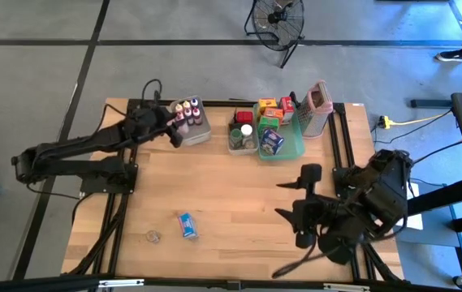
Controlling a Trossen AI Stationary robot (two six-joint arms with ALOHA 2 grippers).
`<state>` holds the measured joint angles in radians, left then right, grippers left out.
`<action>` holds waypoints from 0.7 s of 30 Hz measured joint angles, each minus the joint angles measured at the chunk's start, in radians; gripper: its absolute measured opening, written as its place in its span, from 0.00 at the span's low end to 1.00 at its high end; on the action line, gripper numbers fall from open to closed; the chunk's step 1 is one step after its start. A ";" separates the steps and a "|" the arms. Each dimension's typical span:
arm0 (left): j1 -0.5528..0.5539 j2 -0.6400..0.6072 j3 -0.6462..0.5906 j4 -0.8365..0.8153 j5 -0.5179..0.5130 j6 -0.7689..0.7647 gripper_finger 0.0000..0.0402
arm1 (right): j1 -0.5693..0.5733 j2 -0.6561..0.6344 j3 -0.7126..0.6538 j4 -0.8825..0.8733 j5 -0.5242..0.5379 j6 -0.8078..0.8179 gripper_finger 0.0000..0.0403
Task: Pick & Place Kitchen Items
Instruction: Put the pink food coloring bottle into the gray bin
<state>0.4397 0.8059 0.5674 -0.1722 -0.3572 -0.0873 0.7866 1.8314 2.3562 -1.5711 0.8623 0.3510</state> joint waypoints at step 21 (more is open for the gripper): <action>0.095 0.338 -0.207 0.529 0.011 -0.003 0.28 | -0.186 -0.035 0.000 0.000 -0.203 -0.140 0.73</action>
<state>0.5348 1.1441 0.3607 0.3572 -0.3463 -0.0906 0.6009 1.7966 2.3562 -1.5711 0.6595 0.2109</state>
